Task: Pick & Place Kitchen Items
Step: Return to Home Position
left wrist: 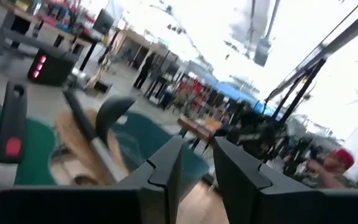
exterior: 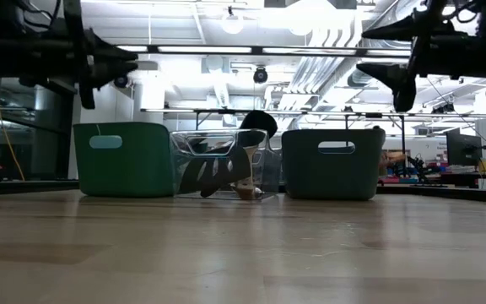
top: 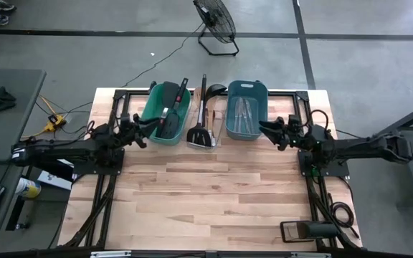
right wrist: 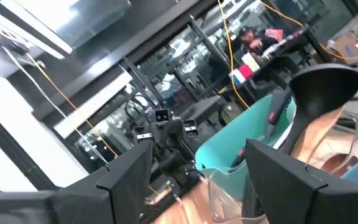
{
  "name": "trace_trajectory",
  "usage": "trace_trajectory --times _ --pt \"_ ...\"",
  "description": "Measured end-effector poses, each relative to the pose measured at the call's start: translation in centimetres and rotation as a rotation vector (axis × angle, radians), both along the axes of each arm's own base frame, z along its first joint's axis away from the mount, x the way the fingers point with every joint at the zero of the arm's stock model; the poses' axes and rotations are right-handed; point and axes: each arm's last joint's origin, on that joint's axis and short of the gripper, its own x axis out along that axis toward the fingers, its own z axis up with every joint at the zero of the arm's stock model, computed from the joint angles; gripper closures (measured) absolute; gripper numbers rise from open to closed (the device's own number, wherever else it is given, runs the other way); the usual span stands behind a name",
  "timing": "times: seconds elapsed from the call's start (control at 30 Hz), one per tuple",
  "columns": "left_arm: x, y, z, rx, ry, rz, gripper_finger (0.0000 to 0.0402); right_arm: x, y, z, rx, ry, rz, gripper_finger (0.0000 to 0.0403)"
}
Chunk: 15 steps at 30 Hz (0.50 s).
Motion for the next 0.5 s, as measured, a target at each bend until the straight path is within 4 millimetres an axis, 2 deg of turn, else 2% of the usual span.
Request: trace_trajectory --times 0.13,0.3,0.5 --pt "-0.4 -0.1 0.3 0.026 -0.026 0.006 0.0311 -0.6 0.1 -1.0 0.005 0.006 -0.001 0.0153" --pt "-0.9 -0.2 0.1 0.024 -0.005 0.006 0.0311 -1.2 0.3 -0.8 -0.033 -0.002 0.015 0.0153" --pt "-1.9 -0.4 0.1 0.050 -0.002 0.015 0.0311 -2.0 0.3 -1.5 -0.034 0.095 0.002 0.0153"
